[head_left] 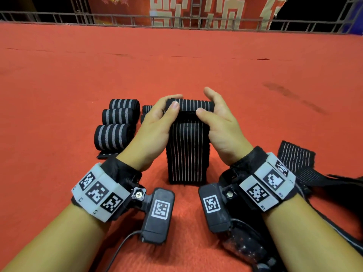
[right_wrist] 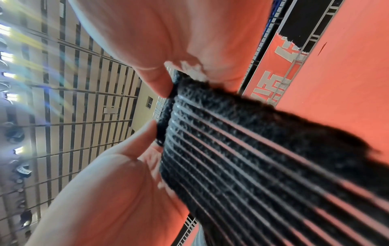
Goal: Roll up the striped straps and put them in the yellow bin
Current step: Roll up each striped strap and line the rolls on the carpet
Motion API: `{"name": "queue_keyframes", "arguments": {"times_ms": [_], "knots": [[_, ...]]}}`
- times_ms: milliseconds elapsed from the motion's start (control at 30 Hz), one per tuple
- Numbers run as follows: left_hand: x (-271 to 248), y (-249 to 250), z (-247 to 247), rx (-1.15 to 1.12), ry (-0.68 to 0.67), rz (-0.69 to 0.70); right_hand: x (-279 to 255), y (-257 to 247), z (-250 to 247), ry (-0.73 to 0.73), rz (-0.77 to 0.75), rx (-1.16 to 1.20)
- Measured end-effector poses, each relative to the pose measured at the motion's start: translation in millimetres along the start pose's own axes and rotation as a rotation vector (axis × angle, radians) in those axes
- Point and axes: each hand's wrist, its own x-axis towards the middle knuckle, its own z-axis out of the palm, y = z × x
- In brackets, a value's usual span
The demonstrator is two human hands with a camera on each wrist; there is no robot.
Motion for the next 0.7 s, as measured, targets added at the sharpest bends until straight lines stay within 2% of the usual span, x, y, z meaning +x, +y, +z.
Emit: {"name": "queue_keyframes", "arguments": {"times_ms": [67, 167, 300, 367, 533, 700], "knots": [[0, -2, 0, 0.019, 0.035, 0.070, 2, 0, -1, 0.033, 0.013, -0.007], [0, -1, -1, 0.056, 0.007, 0.122, 4, 1, -4, 0.036, 0.031, -0.019], [1, 0, -3, 0.002, 0.013, 0.039, 6, 4, -11, 0.032, -0.078, -0.058], [2, -2, -3, 0.001, 0.031, 0.051, 6, 3, -11, 0.024, -0.112, -0.067], [3, -3, -3, -0.003, 0.047, 0.119, 4, 0, -6, -0.017, 0.024, -0.112], [5, -3, -6, -0.022, 0.039, 0.065, 3, -2, -8, -0.015, -0.069, -0.128]]}}
